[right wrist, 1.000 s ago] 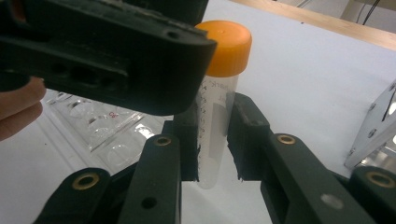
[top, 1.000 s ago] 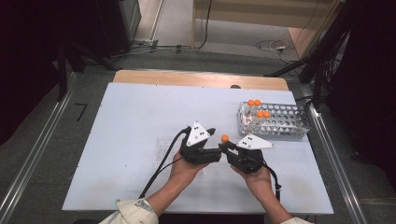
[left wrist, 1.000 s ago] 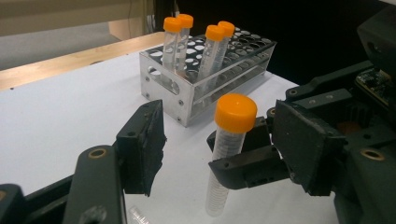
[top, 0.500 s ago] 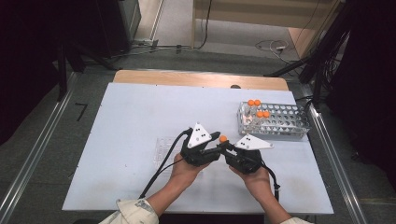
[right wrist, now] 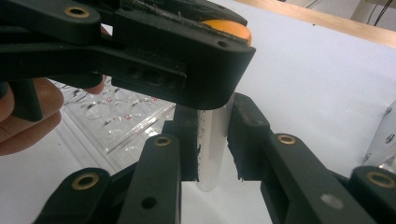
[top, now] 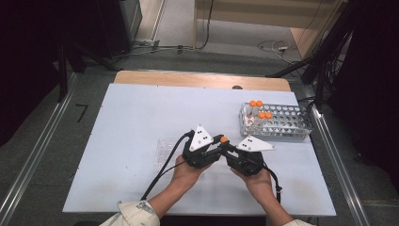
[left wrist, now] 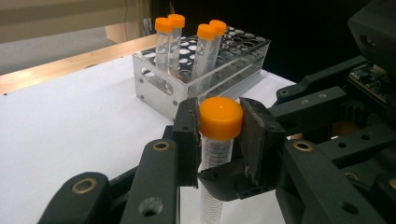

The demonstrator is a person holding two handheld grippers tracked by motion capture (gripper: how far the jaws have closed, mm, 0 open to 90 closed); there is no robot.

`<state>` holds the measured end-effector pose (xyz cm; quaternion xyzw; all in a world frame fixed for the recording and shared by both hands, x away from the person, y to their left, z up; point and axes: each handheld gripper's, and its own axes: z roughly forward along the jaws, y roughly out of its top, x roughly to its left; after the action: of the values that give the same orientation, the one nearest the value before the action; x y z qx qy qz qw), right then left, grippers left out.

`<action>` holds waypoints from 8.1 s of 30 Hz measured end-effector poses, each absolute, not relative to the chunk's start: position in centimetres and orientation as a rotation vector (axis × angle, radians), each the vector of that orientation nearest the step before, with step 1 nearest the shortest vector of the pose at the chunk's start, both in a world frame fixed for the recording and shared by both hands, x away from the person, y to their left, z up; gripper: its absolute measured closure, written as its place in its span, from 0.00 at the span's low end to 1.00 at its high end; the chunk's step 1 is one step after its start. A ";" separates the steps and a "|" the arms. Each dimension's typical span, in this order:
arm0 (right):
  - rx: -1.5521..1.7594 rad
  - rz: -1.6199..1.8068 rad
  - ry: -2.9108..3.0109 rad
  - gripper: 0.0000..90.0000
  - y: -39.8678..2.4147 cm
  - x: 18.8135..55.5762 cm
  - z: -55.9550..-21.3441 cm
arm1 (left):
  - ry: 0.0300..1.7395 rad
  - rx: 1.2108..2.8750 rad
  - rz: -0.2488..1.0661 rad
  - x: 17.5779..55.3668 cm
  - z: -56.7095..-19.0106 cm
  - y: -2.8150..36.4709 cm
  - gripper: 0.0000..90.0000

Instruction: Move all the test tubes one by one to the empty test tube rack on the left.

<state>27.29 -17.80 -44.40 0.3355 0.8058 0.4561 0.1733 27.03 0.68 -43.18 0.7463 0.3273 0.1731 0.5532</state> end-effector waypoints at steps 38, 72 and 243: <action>1.003 1.320 2.225 0.28 -19.9 27.5 -44.0 | 0.812 1.634 0.374 27.1 -39.0 5.8 0.78; 1.053 1.290 2.200 0.25 -21.6 27.9 -44.1 | 1.021 1.605 0.549 26.0 -39.2 16.8 0.78; 1.254 1.204 1.735 0.80 -28.0 31.6 -39.0 | 1.090 1.584 0.595 25.4 -42.2 16.6 0.13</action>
<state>31.65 -27.99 -39.00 0.4809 0.6654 0.4617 0.3360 25.39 16.60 -42.19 0.6651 0.4574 0.2498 0.5349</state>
